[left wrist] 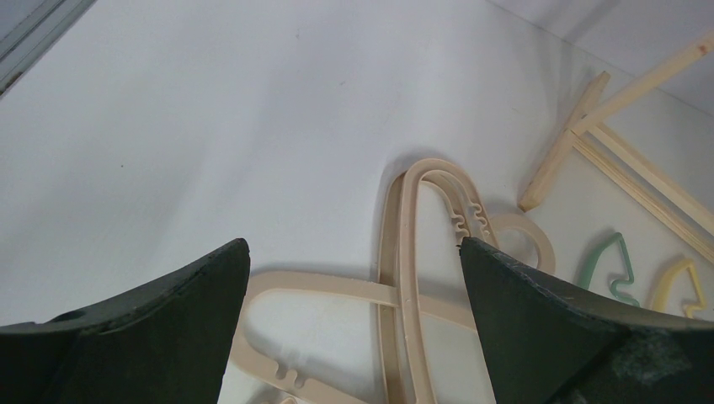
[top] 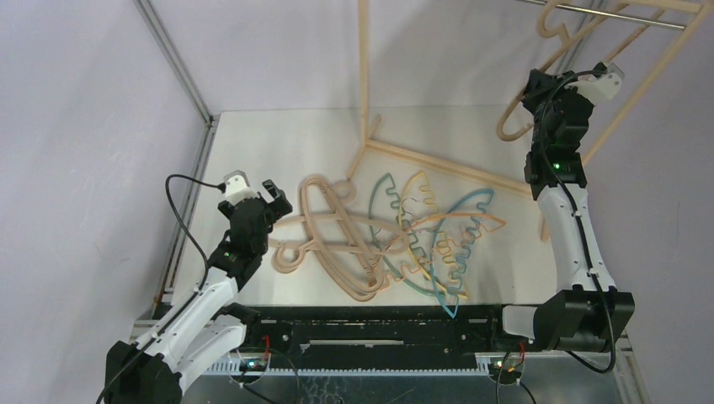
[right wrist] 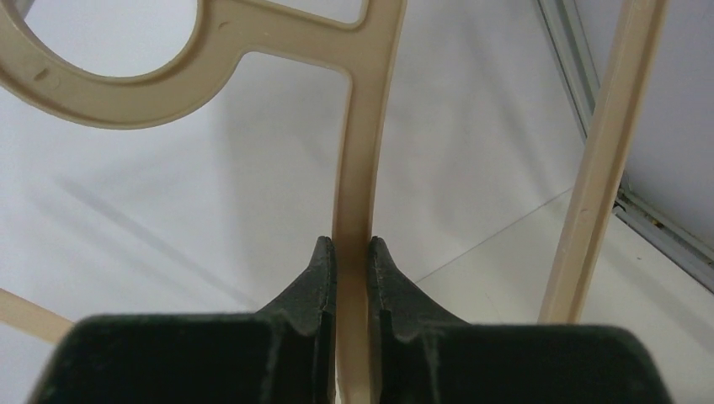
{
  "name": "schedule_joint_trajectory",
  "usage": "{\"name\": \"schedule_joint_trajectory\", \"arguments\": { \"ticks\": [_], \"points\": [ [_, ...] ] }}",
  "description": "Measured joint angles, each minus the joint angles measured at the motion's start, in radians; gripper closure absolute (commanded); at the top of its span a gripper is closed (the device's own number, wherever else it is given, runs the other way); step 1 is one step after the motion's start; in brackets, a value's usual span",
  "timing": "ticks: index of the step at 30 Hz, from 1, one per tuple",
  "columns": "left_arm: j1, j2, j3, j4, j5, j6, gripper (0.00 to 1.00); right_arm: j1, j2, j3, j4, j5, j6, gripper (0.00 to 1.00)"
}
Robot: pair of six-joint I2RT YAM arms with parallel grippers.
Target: Organize the hangers
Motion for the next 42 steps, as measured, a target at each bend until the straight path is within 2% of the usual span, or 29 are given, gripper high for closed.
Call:
{"name": "schedule_joint_trajectory", "arguments": {
  "ticks": [1, 3, 5, 10, 19, 21, 22, 24, 32, 40, 42],
  "points": [
    [0.000, 0.000, 0.000, 0.000, 0.000, 0.000, 0.00, 0.000, -0.002, -0.005, 0.003, -0.002, 0.001, 0.81],
    [0.000, 0.000, 0.000, 0.000, 0.000, 0.000, 0.00, -0.001, -0.006, -0.010, 0.006, -0.003, 0.004, 0.65],
    [0.000, 0.000, 0.000, 0.000, 0.000, 0.000, 0.00, -0.002, -0.006, -0.011, 0.002, -0.001, 0.011, 0.56],
    [0.000, 0.003, 0.000, 0.000, 0.000, 0.000, 0.00, -0.009, -0.018, -0.068, -0.037, 0.018, 0.018, 0.52],
    [0.000, 0.004, 0.000, 0.000, 0.000, 0.000, 0.00, -0.012, -0.049, -0.129, -0.135, 0.034, 0.015, 0.34],
    [0.000, 0.004, 0.000, 0.000, 0.000, 0.000, 0.00, -0.012, -0.076, -0.141, -0.138, 0.039, 0.014, 0.24],
    [0.000, 0.004, 0.000, 0.000, 0.000, 0.000, 0.01, -0.011, -0.093, -0.149, -0.140, 0.043, 0.014, 0.15],
    [0.000, 0.004, 0.000, 0.000, 0.000, 0.000, 0.00, -0.007, -0.136, -0.169, -0.149, 0.056, 0.010, 0.08],
    [0.001, 0.004, 0.000, 0.000, 0.001, -0.001, 0.00, 0.009, -0.280, -0.194, -0.166, 0.106, -0.033, 0.05],
    [0.001, 0.002, 0.000, 0.000, 0.002, -0.001, 0.00, 0.014, -0.293, -0.194, -0.158, 0.110, -0.061, 0.03],
    [0.001, 0.000, 0.000, 0.001, 0.002, 0.000, 0.00, 0.028, -0.303, -0.194, -0.160, 0.112, -0.072, 0.00]
  ]
}}
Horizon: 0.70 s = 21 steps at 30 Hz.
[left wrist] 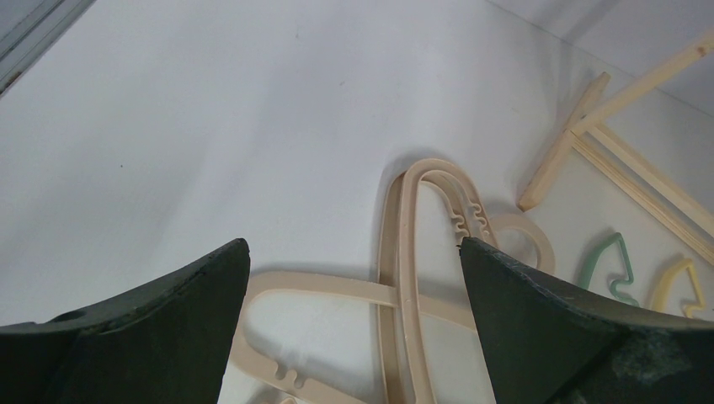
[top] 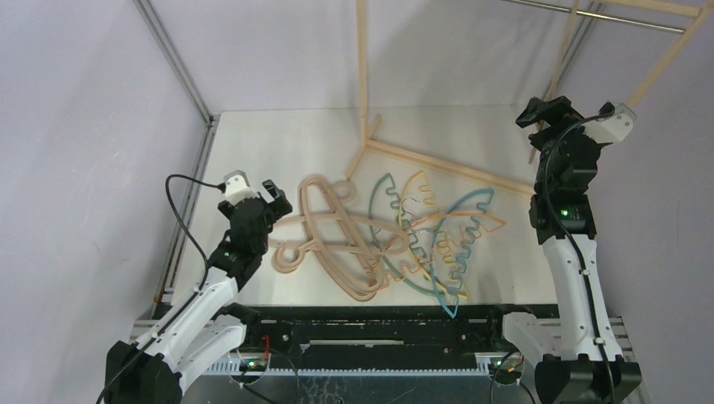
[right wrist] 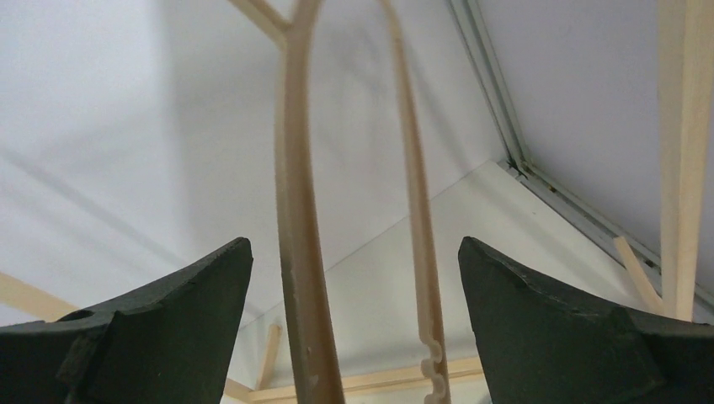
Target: Organize the hangers
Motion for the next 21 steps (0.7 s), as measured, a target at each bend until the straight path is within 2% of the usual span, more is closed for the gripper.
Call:
{"name": "schedule_joint_trajectory", "arguments": {
  "ticks": [7, 14, 18, 21],
  "points": [
    [0.000, 0.004, 0.000, 0.000, 0.001, 0.000, 0.00, 0.133, -0.142, 0.010, -0.002, 0.035, -0.110, 0.00],
    [0.000, 0.020, 0.000, 0.000, 0.001, 0.000, 0.00, 0.363, -0.201, 0.185, -0.049, 0.022, -0.238, 0.00],
    [0.000, 0.021, 0.000, 0.000, 0.000, 0.000, 0.00, 0.593, -0.177, 0.195, -0.079, 0.042, -0.294, 0.03],
    [0.000, 0.021, 0.000, 0.000, -0.001, 0.000, 0.00, 0.817, -0.076, 0.168, -0.089, 0.097, -0.350, 0.03]
  ]
}}
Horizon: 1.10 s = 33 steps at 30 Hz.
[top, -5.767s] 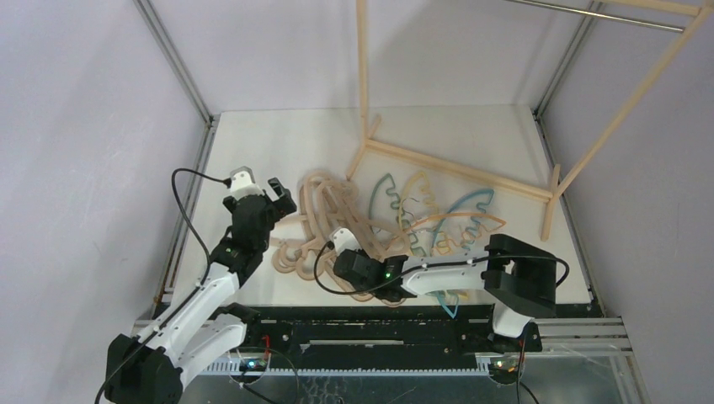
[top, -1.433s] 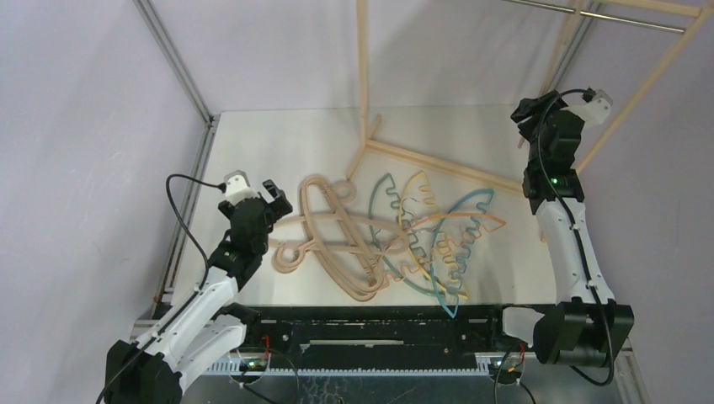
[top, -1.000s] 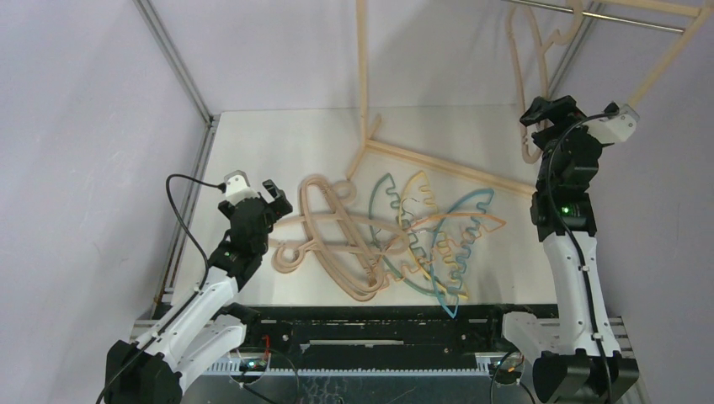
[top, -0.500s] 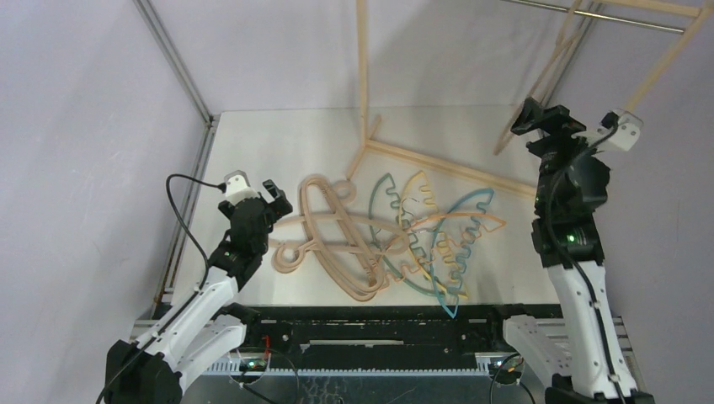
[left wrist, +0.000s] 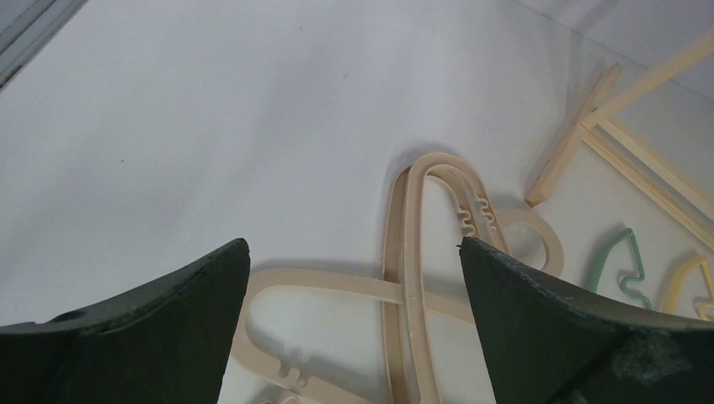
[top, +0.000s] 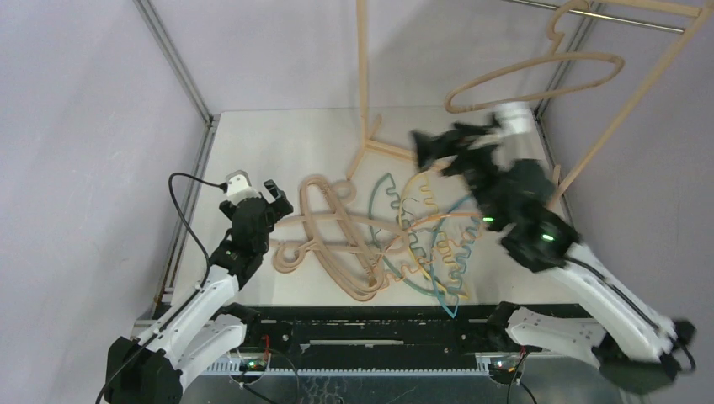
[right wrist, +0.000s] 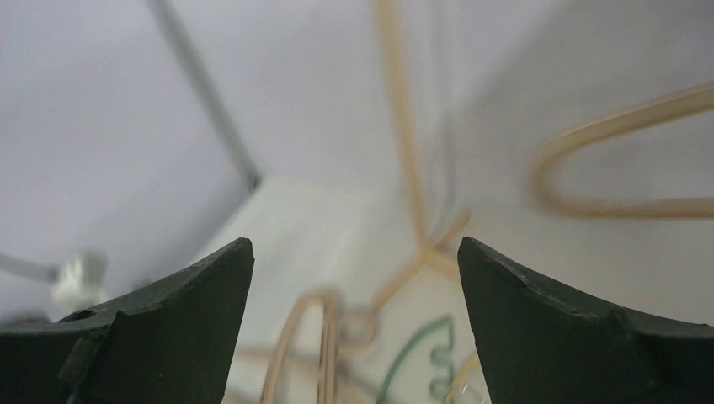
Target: Organize the hangers
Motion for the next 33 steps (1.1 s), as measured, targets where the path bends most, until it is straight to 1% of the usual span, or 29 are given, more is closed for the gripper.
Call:
{"name": "schedule_joint_trajectory", "arguments": {
  "ticks": [1, 3, 5, 8, 11, 12, 17, 23, 29, 33],
  "points": [
    [0.000, 0.000, 0.000, 0.000, 0.000, 0.000, 0.00, 0.066, 0.057, -0.010, -0.003, 0.014, -0.016, 0.04],
    [0.001, 0.004, 0.000, 0.000, -0.002, 0.000, 0.00, 0.160, 0.171, -0.030, -0.015, 0.028, -0.033, 0.08],
    [0.005, 0.010, 0.000, -0.002, -0.002, -0.001, 0.00, 0.209, 0.294, -0.067, -0.033, 0.012, -0.033, 0.11],
    [0.029, 0.027, 0.000, -0.004, 0.001, -0.010, 0.00, 0.246, 0.432, -0.137, -0.080, -0.033, -0.015, 0.20],
    [0.068, 0.047, 0.000, -0.008, 0.005, -0.029, 0.00, 0.258, 0.542, -0.184, -0.121, -0.079, 0.015, 0.29],
    [0.079, 0.051, -0.001, -0.007, 0.007, -0.036, 0.01, 0.259, 0.572, -0.194, -0.124, -0.093, 0.025, 0.31],
    [0.122, 0.053, -0.046, 0.000, 0.020, -0.064, 0.00, 0.268, 0.660, -0.209, -0.117, -0.166, 0.056, 0.33],
    [0.166, 0.048, -0.073, 0.000, 0.038, -0.087, 0.00, 0.354, 0.758, -0.209, -0.108, -0.209, 0.082, 0.34],
    [0.172, 0.043, -0.078, 0.006, 0.057, -0.091, 0.00, 0.441, 0.779, -0.209, -0.110, -0.215, 0.107, 0.34],
    [0.172, 0.044, -0.078, 0.008, 0.061, -0.095, 0.00, 0.466, 0.785, -0.209, -0.109, -0.211, 0.123, 0.33]
  ]
}}
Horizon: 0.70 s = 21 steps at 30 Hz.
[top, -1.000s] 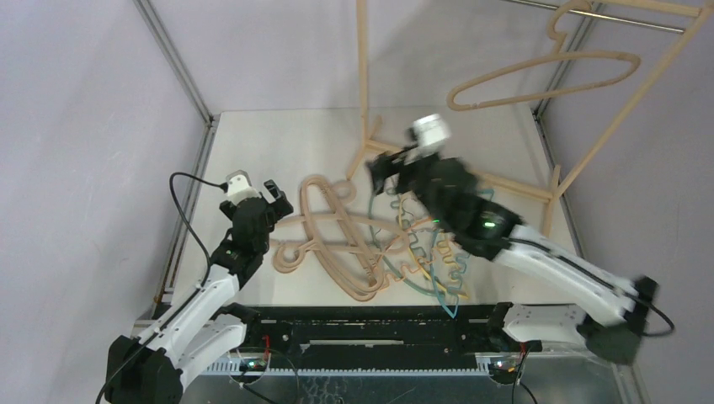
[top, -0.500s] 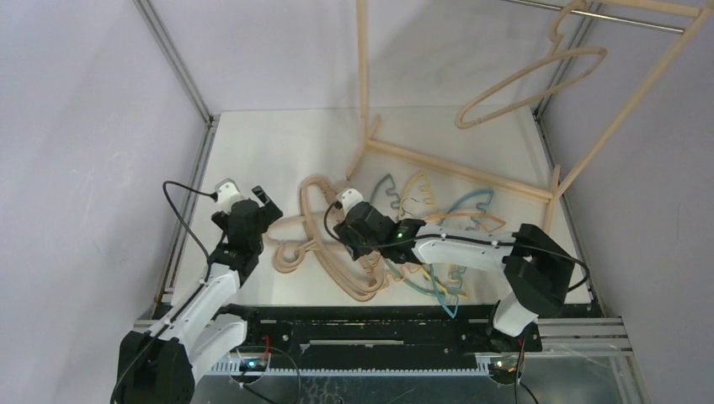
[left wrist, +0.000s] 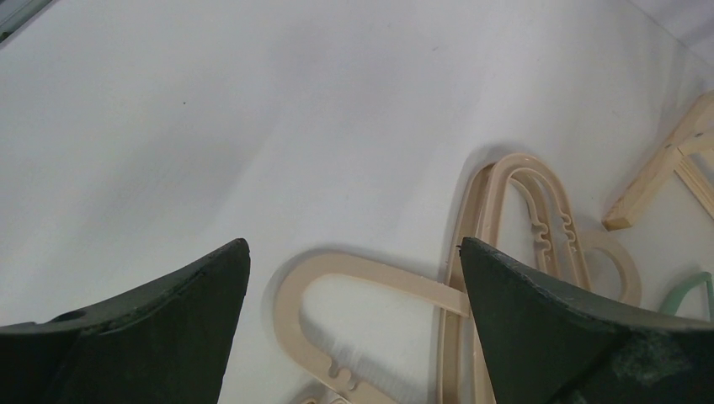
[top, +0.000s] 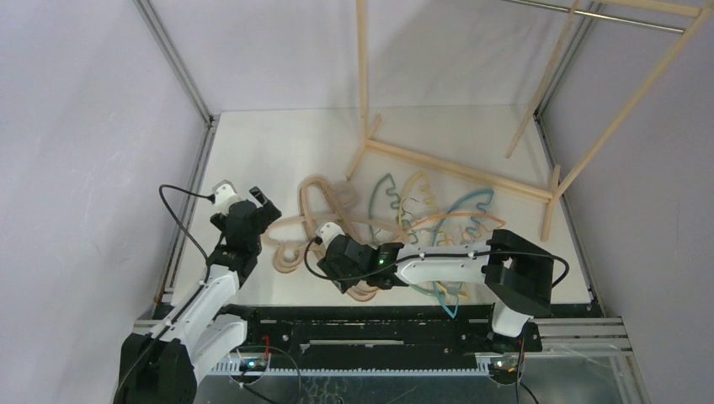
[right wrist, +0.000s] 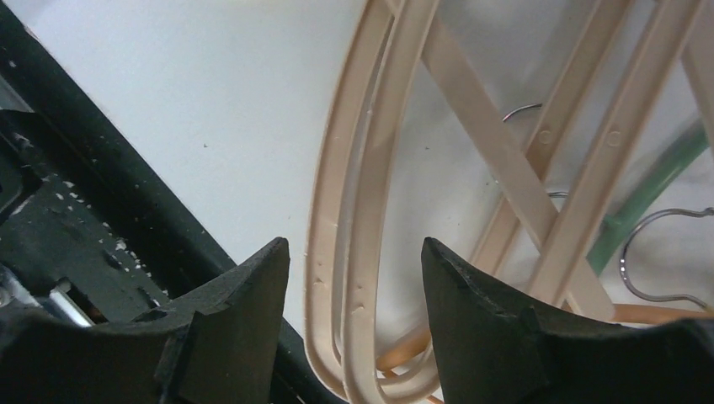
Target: Organize the hangers
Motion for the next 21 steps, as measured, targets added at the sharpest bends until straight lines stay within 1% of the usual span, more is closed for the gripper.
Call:
{"name": "schedule_joint_trajectory", "arguments": {
  "ticks": [6, 7, 8, 10, 12, 13, 14, 21],
  "points": [
    [0.001, 0.000, 0.000, 0.007, 0.009, -0.003, 0.00, 0.000, 0.090, 0.000, 0.005, 0.010, 0.016, 0.33],
    [0.001, -0.001, 0.000, 0.008, 0.011, -0.003, 0.00, 0.000, 0.103, 0.000, 0.005, 0.018, 0.019, 0.35],
    [0.001, -0.003, -0.001, 0.009, 0.014, -0.003, 0.00, -0.003, 0.117, 0.000, 0.005, 0.025, 0.025, 0.40],
    [0.002, -0.009, -0.002, 0.010, 0.017, -0.003, 0.00, -0.010, 0.125, 0.002, 0.014, 0.032, 0.039, 0.62],
    [0.002, -0.018, -0.002, 0.010, 0.017, -0.003, 0.00, -0.014, 0.124, 0.002, 0.019, 0.032, 0.054, 0.87],
    [0.002, -0.021, -0.002, 0.011, 0.017, -0.003, 0.00, -0.015, 0.124, 0.002, 0.019, 0.029, 0.063, 0.97],
    [0.002, -0.024, -0.002, 0.013, 0.017, -0.003, 0.00, -0.016, 0.124, 0.002, 0.020, 0.029, 0.060, 1.00],
    [0.003, -0.026, -0.002, 0.013, 0.017, -0.003, 0.00, -0.027, 0.103, 0.002, 0.004, 0.027, 0.069, 1.00]
  ]
}}
